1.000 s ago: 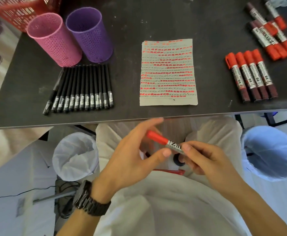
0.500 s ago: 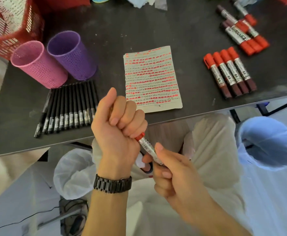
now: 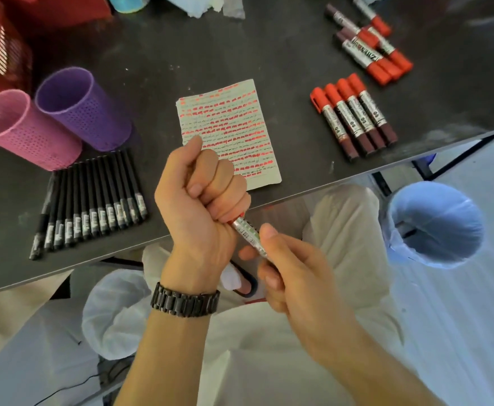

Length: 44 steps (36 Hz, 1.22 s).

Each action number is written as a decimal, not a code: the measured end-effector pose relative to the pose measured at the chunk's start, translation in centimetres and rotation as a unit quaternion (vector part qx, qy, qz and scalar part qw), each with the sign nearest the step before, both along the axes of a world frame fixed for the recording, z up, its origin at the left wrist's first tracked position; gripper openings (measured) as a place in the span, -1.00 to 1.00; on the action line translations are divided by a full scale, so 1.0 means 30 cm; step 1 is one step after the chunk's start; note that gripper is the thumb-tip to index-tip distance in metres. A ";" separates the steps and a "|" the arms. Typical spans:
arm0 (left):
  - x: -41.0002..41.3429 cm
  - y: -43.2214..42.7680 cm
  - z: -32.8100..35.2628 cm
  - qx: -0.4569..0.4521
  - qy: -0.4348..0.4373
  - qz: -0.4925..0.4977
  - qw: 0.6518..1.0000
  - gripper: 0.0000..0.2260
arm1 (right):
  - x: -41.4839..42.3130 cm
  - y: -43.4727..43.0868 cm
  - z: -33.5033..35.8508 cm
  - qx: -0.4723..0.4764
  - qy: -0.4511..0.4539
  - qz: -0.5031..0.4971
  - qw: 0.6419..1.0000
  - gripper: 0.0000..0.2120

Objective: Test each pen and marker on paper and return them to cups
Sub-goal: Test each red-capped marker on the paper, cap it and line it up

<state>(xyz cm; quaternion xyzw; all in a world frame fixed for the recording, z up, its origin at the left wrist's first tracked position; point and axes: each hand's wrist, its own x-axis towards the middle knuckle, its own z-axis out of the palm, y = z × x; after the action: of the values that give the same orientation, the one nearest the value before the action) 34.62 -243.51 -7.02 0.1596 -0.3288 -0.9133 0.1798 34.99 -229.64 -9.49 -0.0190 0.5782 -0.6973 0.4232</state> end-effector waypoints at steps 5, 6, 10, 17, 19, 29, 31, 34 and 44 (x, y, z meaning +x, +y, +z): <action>-0.026 0.001 -0.014 -0.133 -0.055 -0.009 0.990 -0.57 | -0.086 0.043 -0.040 0.012 0.142 0.073 0.987 -0.67; -0.027 0.001 -0.024 -0.183 -0.066 -0.004 0.981 -0.63 | -0.107 0.055 -0.042 0.004 0.143 0.076 0.987 -0.69; -0.039 -0.059 -0.070 -0.416 -0.122 0.066 0.899 -0.79 | -0.219 0.123 -0.049 0.023 0.211 0.021 0.977 -0.84; -0.047 -0.242 -0.187 -0.697 -0.262 0.091 0.661 -0.74 | -0.510 0.238 -0.058 0.159 0.379 -0.170 0.895 -0.73; -0.047 -0.259 -0.219 -0.719 -0.273 0.067 0.636 -0.68 | -0.597 0.245 -0.066 0.213 0.411 -0.181 0.868 -0.78; -0.037 -0.266 -0.262 -0.742 -0.315 0.005 0.591 -0.49 | -0.823 0.159 -0.125 0.366 0.434 -0.171 0.805 -0.83; -0.036 -0.263 -0.260 -0.744 -0.317 0.002 0.588 -0.54 | -0.828 0.141 -0.127 0.372 0.445 -0.164 0.798 -0.82; -0.035 -0.259 -0.263 -0.747 -0.316 0.005 0.585 -0.50 | -0.832 0.129 -0.131 0.381 0.453 -0.157 0.791 -0.83; -0.030 -0.259 -0.281 -0.747 -0.316 0.028 0.585 -0.54 | -0.833 0.132 -0.121 0.418 0.445 -0.118 0.783 -0.86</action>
<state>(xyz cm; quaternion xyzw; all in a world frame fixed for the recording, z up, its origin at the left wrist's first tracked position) 33.72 -251.26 -15.46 0.2568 -0.9265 -0.2331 0.1461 10.00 -225.68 -13.12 -0.0797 0.9349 -0.3459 -0.0004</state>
